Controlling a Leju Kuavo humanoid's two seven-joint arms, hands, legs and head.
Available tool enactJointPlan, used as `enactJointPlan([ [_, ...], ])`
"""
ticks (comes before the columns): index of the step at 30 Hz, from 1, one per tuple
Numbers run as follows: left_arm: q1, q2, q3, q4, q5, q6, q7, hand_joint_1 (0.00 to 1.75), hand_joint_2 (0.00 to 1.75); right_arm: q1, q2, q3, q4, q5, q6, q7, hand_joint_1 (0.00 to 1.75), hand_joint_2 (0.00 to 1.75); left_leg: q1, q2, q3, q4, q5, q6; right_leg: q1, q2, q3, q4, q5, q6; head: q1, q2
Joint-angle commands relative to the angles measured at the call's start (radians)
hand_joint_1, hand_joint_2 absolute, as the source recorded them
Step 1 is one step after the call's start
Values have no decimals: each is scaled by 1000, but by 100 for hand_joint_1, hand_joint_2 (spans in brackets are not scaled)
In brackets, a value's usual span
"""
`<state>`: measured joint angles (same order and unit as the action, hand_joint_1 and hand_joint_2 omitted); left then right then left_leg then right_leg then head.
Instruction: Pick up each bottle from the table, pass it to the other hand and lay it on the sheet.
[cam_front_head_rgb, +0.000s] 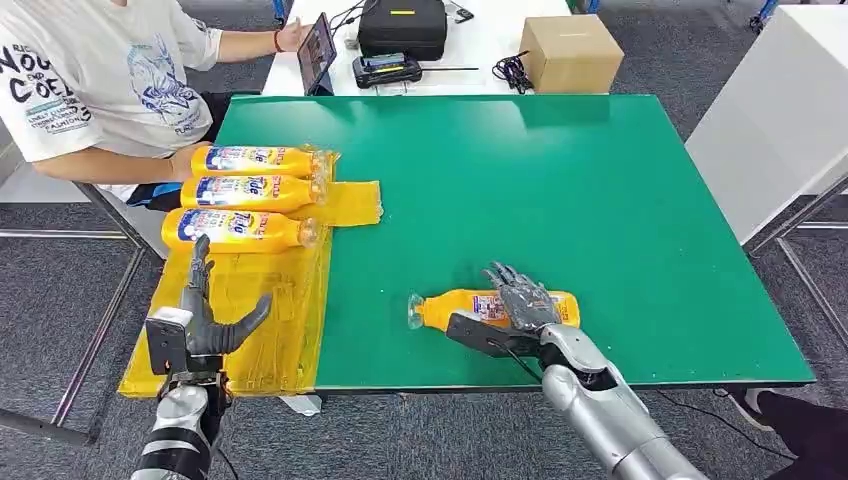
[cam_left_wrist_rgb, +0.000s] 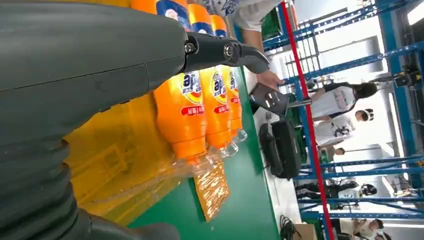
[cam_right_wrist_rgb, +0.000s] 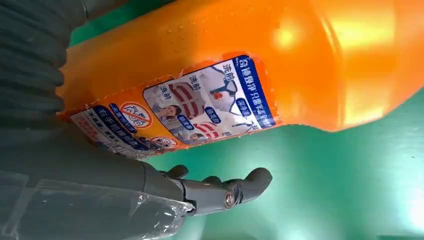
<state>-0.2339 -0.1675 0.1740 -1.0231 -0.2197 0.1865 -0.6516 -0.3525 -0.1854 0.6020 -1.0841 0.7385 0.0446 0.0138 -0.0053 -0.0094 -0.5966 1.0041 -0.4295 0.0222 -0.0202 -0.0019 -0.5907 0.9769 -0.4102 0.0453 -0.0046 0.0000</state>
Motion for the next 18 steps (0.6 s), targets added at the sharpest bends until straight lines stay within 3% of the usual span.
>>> enactJointPlan([
  [1,-60,8,-12,103,6,-6,10,0,175,-14,-9,45,138,12,17,15,0,175,2,-2,4,0,0,-2,2,-3,5,-2,-1,-2,0,0],
  [5,-66,8,-13,111,5,-7,9,0,175,-18,-15,51,145,9,30,9,3,175,2,-2,4,0,0,-2,2,-3,6,-2,-1,-2,0,0],
  [6,-68,8,-14,113,6,-9,9,0,175,-20,-17,54,148,6,39,5,63,175,2,-2,4,-1,0,-1,2,-3,6,-2,0,-2,0,0],
  [7,-71,9,-16,118,5,-10,8,0,175,-24,-22,63,154,5,51,0,159,175,1,-2,5,-1,0,-1,1,-2,6,-2,0,-2,0,0],
  [8,-73,8,-17,122,5,-11,8,0,175,-27,-24,66,157,1,57,-4,175,175,2,-2,6,-1,0,-2,2,-3,8,-3,0,-2,0,0],
  [18,-81,8,-20,136,4,-8,8,0,175,-32,-28,76,167,-13,70,-16,175,175,3,-3,9,-1,0,-2,3,-4,11,-3,0,-3,0,0],
])
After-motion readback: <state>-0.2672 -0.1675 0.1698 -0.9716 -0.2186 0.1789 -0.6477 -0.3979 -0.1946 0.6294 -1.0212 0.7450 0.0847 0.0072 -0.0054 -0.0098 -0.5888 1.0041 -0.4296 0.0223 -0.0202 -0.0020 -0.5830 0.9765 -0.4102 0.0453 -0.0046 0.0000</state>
